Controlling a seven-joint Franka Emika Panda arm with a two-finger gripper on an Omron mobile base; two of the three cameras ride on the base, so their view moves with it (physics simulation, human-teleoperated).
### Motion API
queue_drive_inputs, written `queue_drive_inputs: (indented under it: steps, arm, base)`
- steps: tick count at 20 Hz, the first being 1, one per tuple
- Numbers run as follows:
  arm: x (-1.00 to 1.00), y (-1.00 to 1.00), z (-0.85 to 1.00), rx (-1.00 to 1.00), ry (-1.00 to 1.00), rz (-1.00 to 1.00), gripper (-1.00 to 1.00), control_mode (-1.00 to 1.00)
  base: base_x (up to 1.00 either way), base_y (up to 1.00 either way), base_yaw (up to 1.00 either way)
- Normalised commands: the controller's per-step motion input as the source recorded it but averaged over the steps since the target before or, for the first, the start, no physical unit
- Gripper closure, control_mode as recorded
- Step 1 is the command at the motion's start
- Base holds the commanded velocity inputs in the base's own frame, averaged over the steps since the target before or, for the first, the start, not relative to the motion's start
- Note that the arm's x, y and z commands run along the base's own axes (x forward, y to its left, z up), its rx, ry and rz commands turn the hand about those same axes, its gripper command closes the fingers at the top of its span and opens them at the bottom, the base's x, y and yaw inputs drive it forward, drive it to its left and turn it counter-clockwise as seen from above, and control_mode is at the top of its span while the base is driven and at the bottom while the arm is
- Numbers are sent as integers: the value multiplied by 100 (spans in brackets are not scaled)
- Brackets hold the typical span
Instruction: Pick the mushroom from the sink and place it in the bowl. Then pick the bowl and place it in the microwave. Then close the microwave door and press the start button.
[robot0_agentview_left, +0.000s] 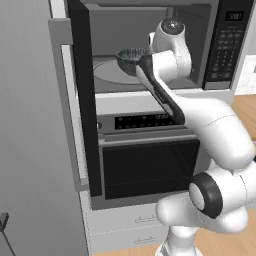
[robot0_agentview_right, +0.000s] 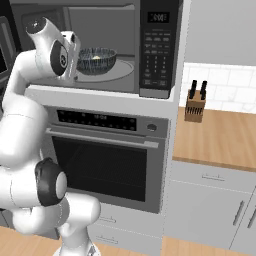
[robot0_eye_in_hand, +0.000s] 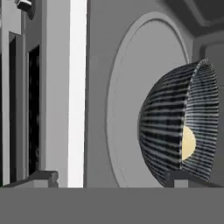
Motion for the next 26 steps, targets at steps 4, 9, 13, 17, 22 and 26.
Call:
queue_drive_inputs:
  steps: [4, 9, 13, 17, 22, 26]
  arm:
    - [-100, -3, -16, 0, -14, 12, -100, -100]
    - [-100, 0, -81, -8, 0, 14, -100, -100]
    - [-100, 10, -85, -9, 0, 13, -100, -100]
    - [-100, 37, -94, -10, 0, 7, -100, -100]
    - [-100, 56, -57, -4, -4, 1, -100, -100]
    - [-100, 50, -25, 0, -2, -2, -100, -100]
  base:
    - [0, 0, 0]
    - [0, 0, 0]
    - [0, 0, 0]
    - [0, 0, 0]
    - [0, 0, 0]
    - [0, 0, 0]
